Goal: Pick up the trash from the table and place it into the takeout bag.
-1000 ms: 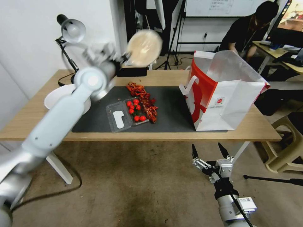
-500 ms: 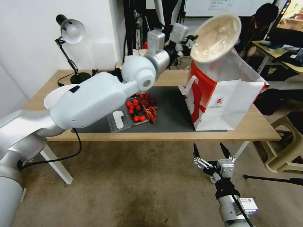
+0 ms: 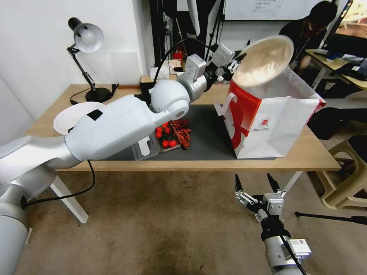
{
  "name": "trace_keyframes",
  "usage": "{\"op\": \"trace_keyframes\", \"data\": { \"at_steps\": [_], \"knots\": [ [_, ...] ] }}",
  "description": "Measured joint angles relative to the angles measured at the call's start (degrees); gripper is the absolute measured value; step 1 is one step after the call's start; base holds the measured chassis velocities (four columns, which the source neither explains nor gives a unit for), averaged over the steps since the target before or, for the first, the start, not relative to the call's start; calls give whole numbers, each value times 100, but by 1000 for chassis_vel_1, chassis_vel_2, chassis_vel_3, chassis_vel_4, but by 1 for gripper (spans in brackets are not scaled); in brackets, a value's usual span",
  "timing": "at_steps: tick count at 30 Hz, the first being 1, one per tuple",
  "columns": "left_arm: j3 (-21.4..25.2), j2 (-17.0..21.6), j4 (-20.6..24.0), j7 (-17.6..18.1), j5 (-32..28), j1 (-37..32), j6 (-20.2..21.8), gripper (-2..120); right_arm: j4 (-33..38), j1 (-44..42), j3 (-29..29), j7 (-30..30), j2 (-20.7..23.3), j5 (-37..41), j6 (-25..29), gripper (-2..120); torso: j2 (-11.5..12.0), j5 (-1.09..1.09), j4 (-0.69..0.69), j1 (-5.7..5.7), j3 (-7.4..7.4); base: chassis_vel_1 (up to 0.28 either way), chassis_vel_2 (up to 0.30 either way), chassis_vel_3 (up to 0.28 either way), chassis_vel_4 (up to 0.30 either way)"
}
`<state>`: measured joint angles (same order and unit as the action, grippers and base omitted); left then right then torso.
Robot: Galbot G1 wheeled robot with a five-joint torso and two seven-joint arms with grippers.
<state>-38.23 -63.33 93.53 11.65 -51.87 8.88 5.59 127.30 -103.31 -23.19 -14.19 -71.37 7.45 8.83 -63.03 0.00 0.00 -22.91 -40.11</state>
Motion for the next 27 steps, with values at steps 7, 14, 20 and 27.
{"op": "trace_keyframes", "data": {
  "at_steps": [7,14,20,27],
  "knots": [
    [334,348,411,393,-240,-372,51,53,12,3,31,3,6,0,-9,100,1,2,-1,0,0,0,0,0,0],
    [1551,1369,1627,677,79,-2172,-55,81,160,-109,-4,10,-87,-50,2,100,0,0,1,0,0,0,0,0,0],
    [3046,1906,2390,763,573,-4359,-164,99,240,-183,-9,30,-195,-134,63,100,0,0,0,0,1,0,0,0,0],
    [4445,1774,2935,1081,1100,-6367,-285,100,343,-273,-54,74,-363,-249,111,100,0,1,4,0,2,0,0,0,0]
  ]
}}
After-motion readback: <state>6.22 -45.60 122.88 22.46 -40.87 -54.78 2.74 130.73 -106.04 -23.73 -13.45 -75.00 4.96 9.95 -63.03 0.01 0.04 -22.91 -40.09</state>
